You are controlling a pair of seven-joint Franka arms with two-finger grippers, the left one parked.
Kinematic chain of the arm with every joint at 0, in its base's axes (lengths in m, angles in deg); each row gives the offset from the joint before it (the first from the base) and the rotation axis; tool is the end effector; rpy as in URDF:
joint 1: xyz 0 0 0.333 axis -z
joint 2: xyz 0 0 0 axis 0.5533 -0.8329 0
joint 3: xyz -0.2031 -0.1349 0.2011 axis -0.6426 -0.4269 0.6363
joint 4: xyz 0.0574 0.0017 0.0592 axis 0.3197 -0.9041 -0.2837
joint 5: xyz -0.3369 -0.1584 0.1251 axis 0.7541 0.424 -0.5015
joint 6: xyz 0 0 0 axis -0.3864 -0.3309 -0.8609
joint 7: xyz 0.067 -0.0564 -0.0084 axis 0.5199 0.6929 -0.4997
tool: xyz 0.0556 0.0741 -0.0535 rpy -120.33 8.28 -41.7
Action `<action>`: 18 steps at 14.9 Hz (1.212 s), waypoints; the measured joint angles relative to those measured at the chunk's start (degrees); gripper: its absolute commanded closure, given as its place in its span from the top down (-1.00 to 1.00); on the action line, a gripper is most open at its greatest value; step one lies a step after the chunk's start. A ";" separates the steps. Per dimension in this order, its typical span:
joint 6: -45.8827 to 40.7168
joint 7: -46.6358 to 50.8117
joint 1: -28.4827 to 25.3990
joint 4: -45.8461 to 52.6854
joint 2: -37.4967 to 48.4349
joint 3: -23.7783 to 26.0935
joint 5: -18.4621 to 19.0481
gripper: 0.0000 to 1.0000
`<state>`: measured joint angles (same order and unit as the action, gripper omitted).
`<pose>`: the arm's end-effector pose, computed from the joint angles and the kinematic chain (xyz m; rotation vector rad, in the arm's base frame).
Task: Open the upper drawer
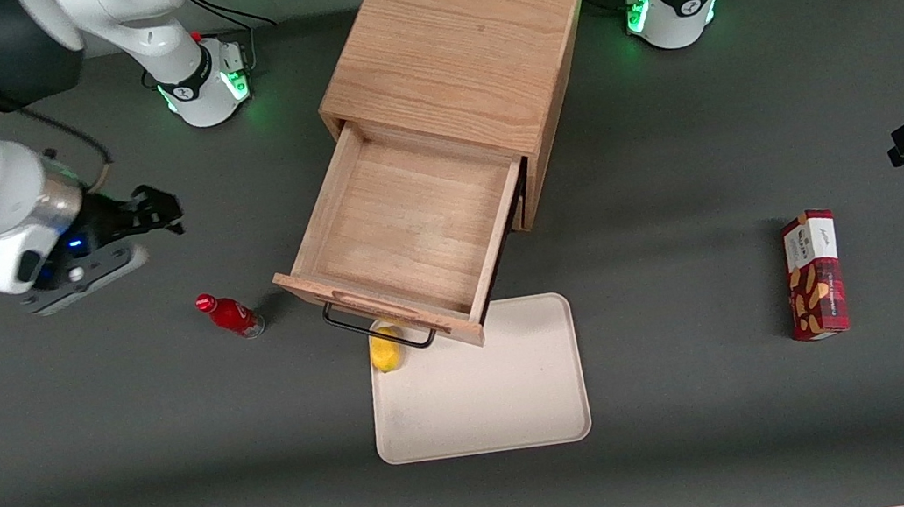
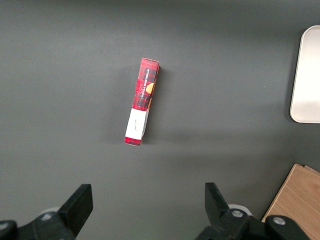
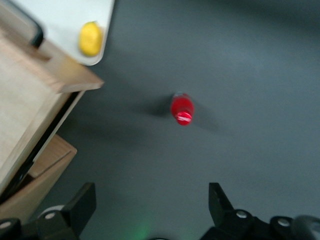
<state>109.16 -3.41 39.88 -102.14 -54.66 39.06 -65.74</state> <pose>0.5582 0.1059 0.5665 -3.1003 -0.3093 0.2070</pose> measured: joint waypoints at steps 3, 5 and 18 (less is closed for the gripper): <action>-4.42 6.72 3.09 1.08 1.72 -0.06 -0.22 1.00; -6.30 7.32 5.06 1.95 4.36 -0.06 -0.40 1.00; 1.98 -1.40 -9.44 -10.32 12.01 -19.80 -0.68 1.00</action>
<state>111.14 -4.81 30.45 -112.46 -42.64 19.26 -66.42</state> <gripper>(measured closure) 0.000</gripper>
